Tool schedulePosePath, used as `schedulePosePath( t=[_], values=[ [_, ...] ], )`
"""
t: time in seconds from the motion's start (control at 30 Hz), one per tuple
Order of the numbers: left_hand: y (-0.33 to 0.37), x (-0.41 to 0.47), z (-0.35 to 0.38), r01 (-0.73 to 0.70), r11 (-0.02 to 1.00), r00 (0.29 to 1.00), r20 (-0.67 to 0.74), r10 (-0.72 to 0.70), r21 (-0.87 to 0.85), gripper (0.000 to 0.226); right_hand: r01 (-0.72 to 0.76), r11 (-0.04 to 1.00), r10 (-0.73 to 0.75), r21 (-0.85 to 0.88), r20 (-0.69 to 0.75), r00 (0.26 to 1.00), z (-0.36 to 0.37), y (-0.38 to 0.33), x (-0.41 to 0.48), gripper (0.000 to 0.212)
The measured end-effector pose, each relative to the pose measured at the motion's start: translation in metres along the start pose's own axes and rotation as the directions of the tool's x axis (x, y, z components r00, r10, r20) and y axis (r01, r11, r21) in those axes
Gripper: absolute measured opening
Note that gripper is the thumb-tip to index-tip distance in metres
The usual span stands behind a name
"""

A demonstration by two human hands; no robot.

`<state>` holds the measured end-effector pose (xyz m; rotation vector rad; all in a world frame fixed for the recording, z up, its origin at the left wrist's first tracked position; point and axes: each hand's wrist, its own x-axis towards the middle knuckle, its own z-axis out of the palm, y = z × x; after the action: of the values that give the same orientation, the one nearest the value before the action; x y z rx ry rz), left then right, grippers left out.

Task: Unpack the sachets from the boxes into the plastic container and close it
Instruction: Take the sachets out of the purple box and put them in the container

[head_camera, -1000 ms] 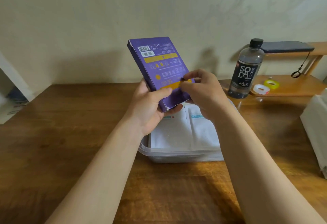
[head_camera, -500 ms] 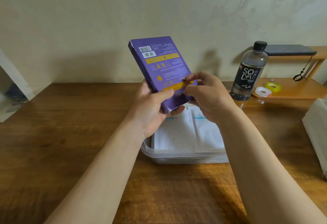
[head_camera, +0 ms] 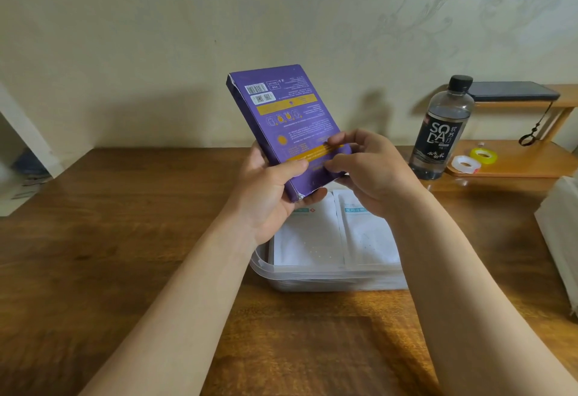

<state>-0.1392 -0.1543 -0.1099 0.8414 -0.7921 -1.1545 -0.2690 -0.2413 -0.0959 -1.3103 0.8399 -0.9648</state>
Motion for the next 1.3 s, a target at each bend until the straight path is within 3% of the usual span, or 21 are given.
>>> schedulePosePath(
  t=[0.17,0.27,0.37,0.8,0.97,1.13,1.2,1.3],
  values=[
    [0.000,0.000,0.001,-0.007,1.000,1.000,-0.021,0.007,-0.011,0.048,-0.013,1.000,0.012,-0.011,-0.036,0.999,-0.002,-0.003,0.000,0.029],
    [0.000,0.000,0.001,-0.027,1.000,0.999,-0.038,0.027,-0.004,0.050,0.037,0.974,-0.064,-0.224,-0.115,0.991,-0.001,-0.001,0.003,0.006],
    [0.000,0.000,0.003,-0.044,0.999,0.998,-0.054,0.045,0.005,0.051,0.069,0.893,-0.149,-0.445,-0.147,0.978,0.000,0.002,0.003,0.029],
    [-0.003,-0.001,0.006,-0.091,0.994,0.994,-0.051,0.093,0.057,0.044,-0.042,0.833,-0.018,-0.552,-0.103,0.994,0.001,-0.003,-0.002,0.037],
    [-0.001,-0.002,0.007,-0.091,0.995,0.995,-0.042,0.093,0.039,0.043,-0.057,0.863,0.010,-0.503,-0.095,0.995,0.001,-0.002,0.001,0.033],
    [0.005,0.000,0.002,-0.068,0.996,0.996,-0.071,0.063,-0.062,0.048,-0.078,0.938,0.048,-0.336,-0.098,0.994,-0.004,-0.001,0.007,0.052],
    [0.008,0.001,-0.001,-0.065,0.991,0.996,-0.073,0.057,-0.120,0.049,-0.080,0.968,0.063,-0.238,-0.075,0.995,-0.007,-0.001,0.008,0.044],
    [0.010,0.002,-0.005,-0.046,0.982,0.997,-0.066,0.035,-0.183,0.049,-0.081,0.994,0.082,-0.078,0.001,0.997,-0.011,0.001,0.012,0.017]
  ],
)
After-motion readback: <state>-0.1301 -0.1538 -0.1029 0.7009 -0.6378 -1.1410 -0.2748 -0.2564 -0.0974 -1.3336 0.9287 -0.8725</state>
